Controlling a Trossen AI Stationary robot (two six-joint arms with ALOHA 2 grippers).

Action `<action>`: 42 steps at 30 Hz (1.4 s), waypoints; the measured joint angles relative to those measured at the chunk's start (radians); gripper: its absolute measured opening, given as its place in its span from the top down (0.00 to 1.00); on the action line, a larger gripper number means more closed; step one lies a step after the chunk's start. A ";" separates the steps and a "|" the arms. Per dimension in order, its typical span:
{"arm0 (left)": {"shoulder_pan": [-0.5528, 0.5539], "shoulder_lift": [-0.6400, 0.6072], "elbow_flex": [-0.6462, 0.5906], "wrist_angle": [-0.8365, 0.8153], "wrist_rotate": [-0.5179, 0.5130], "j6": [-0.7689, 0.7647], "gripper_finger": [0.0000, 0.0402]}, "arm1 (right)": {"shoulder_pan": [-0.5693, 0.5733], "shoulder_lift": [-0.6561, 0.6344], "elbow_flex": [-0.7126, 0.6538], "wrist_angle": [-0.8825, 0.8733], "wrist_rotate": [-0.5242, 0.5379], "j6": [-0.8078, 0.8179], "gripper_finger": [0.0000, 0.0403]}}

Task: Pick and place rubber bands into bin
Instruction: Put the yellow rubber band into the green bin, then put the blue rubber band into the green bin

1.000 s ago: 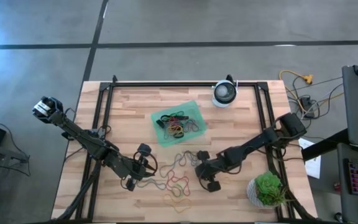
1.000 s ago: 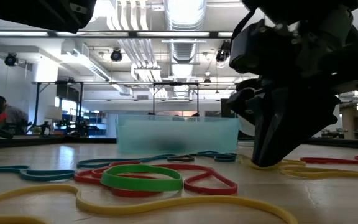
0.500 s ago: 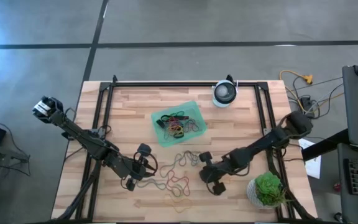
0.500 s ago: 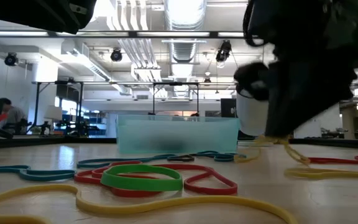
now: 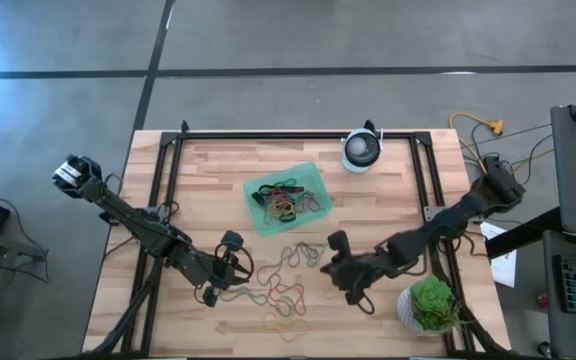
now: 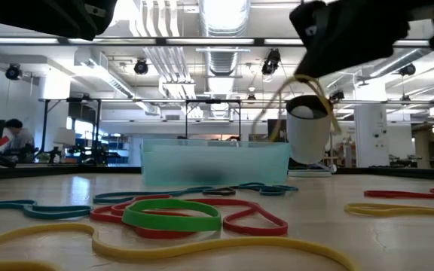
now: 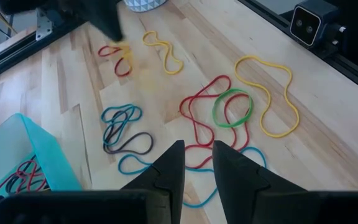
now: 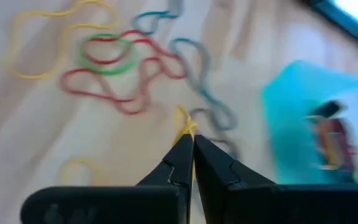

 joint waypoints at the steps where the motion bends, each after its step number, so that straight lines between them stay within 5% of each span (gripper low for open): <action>1: 0.000 0.000 0.000 0.000 0.000 0.000 0.83 | -0.001 -0.008 0.000 0.001 0.026 -0.018 0.98; 9: 0.000 0.000 0.000 0.003 0.000 0.000 0.83 | -0.042 -0.064 0.001 0.077 0.249 -0.203 0.98; 18: 0.000 0.000 0.000 0.003 0.000 0.000 0.83 | -0.229 -0.077 0.002 0.271 0.272 -0.385 0.98; 29: 0.000 0.000 0.000 0.003 0.000 0.001 0.83 | -0.476 -0.077 0.002 0.281 0.033 -0.231 0.98; 36: 0.000 0.000 0.000 0.003 0.000 0.001 0.83 | -0.543 -0.077 0.002 0.278 0.017 -0.090 0.97; 42: 0.000 0.000 0.000 0.003 0.000 0.001 0.83 | -0.558 -0.077 0.002 0.278 -0.042 -0.068 0.86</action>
